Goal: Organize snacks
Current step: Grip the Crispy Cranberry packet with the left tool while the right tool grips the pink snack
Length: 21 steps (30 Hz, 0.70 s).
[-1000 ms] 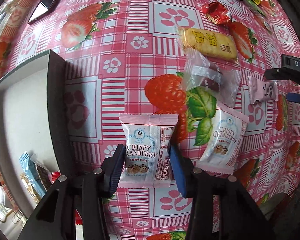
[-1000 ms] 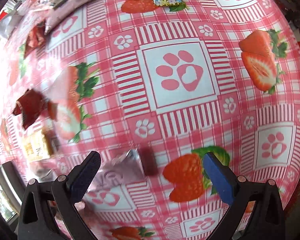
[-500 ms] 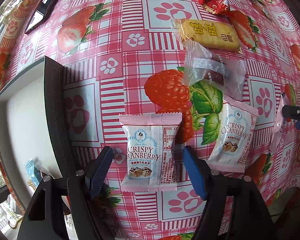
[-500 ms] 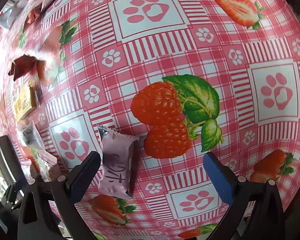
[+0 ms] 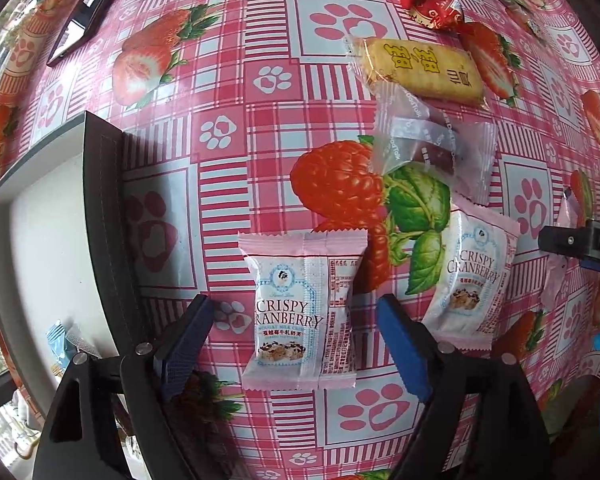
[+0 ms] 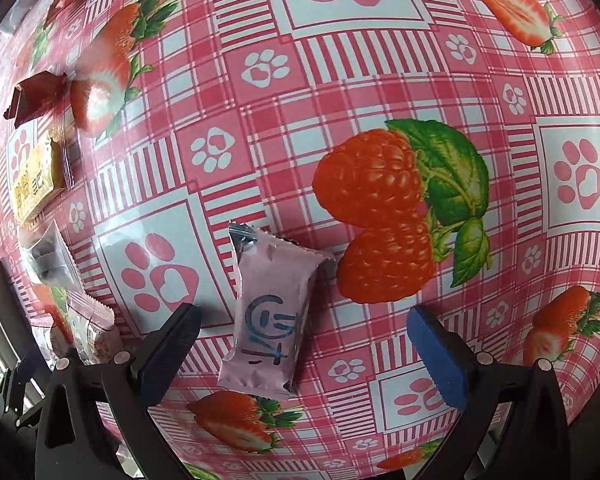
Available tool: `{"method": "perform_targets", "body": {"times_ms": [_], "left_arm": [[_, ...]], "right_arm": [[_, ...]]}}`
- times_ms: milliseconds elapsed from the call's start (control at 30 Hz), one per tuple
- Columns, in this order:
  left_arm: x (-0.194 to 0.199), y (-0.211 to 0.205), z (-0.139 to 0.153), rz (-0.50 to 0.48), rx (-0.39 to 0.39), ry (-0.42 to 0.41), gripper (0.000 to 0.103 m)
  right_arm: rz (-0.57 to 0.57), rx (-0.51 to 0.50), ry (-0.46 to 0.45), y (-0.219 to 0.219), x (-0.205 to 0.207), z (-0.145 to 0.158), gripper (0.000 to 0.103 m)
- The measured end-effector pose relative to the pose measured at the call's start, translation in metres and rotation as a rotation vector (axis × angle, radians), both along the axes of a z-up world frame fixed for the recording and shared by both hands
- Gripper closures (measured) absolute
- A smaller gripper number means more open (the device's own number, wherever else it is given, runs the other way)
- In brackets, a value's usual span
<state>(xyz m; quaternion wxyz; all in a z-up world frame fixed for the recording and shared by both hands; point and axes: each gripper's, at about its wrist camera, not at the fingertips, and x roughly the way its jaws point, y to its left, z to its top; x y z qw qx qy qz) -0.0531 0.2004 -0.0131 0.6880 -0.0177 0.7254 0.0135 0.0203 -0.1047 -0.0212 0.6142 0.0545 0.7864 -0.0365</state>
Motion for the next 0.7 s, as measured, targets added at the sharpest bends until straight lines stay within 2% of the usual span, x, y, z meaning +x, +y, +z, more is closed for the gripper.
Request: {"method": "perform_targets", "body": {"times_ms": [67,100,133,233,300,333,367,433,467,700], "left_arm": [[-0.002,-0.004,0.000,0.000,0.000,-0.005,0.015],[-0.002,-0.006,0.000,0.000,0.000,-0.005,0.015],[-0.002,-0.008,0.000,-0.003,-0.001,-0.004,0.015],[-0.005,-0.017,0.004,-0.029,-0.003,-0.015,0.027],[-0.007,-0.021,0.009,-0.058,-0.007,-0.030,0.046],[-0.009,-0.023,0.010,-0.071,-0.010,-0.036,0.052],[-0.009,-0.025,0.012,-0.079,-0.022,-0.038,0.058],[-0.012,-0.025,0.013,-0.072,-0.041,-0.039,0.059],[-0.014,-0.024,0.015,-0.063,-0.051,-0.040,0.060],[-0.033,-0.018,0.041,-0.052,-0.079,-0.095,0.060]], "right_arm": [[0.004,-0.001,0.000,0.011,0.003,0.006,0.000],[0.008,0.000,0.005,0.016,0.006,-0.001,0.000],[0.008,0.001,0.011,0.009,0.009,0.002,0.000],[0.045,0.003,0.017,0.025,-0.004,0.001,0.004],[0.103,-0.001,-0.020,0.034,-0.008,0.009,0.019],[0.128,-0.002,-0.035,0.039,-0.010,0.012,0.023],[0.146,-0.001,-0.046,0.043,-0.012,0.015,0.034],[0.187,0.000,-0.072,0.051,-0.013,0.022,0.060],[0.208,0.002,-0.082,0.054,-0.013,0.025,0.079],[0.177,0.142,-0.092,0.058,-0.024,0.038,0.078]]}}
